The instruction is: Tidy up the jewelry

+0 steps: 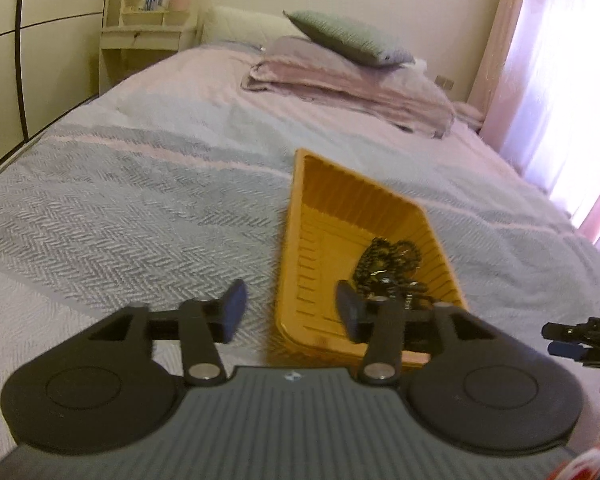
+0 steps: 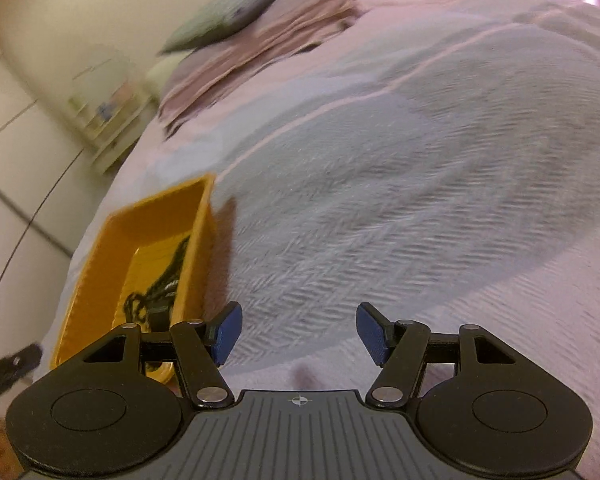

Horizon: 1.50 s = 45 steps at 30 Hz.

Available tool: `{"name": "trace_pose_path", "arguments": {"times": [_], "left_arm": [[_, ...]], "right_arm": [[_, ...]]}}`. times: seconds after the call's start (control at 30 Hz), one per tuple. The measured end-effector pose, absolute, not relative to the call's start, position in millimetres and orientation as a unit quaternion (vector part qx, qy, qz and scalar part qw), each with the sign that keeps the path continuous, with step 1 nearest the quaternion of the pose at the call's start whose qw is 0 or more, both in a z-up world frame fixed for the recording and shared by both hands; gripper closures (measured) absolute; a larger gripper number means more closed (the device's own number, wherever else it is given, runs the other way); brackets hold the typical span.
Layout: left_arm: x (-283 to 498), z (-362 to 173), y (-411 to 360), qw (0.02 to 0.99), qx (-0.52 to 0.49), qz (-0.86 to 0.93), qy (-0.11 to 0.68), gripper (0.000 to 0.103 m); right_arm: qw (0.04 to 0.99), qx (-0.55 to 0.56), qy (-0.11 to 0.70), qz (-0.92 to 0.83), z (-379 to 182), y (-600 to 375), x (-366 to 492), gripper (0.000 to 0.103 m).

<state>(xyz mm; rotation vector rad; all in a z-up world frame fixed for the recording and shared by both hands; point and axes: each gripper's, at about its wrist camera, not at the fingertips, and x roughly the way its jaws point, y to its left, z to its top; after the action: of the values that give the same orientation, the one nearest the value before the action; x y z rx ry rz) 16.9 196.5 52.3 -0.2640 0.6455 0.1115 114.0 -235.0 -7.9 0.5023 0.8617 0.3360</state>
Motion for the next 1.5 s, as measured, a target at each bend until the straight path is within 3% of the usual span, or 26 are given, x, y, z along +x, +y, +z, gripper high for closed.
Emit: {"name": "trace_pose_path", "arguments": {"times": [0.07,0.17,0.33,1.07,1.5], "left_arm": [[6.2,55.9,188.1,0.941,-0.126,0.05,0.309,0.029],[-6.9,56.4,173.1,0.945,-0.119,0.047,0.302,0.015],[-19.4,44.0,142.5,0.945,-0.104,0.053,0.306,0.003],[-14.1,6.8,49.2,0.913,-0.093,0.035,0.395,0.0],[-21.5,1.0,37.8,0.918,-0.063,0.047,0.389,0.0]], "right_arm": [[0.874,0.236,0.399,0.148,-2.3,-241.2,103.1,0.038],[0.888,0.205,0.388,0.135,4.2,-243.8,88.3,0.035],[0.895,0.169,0.391,0.133,7.5,-248.4,68.4,0.032],[0.895,0.049,0.415,0.154,-1.1,-228.5,29.3,0.032],[0.889,0.014,0.424,0.173,-6.5,-200.2,19.2,0.032]]}}
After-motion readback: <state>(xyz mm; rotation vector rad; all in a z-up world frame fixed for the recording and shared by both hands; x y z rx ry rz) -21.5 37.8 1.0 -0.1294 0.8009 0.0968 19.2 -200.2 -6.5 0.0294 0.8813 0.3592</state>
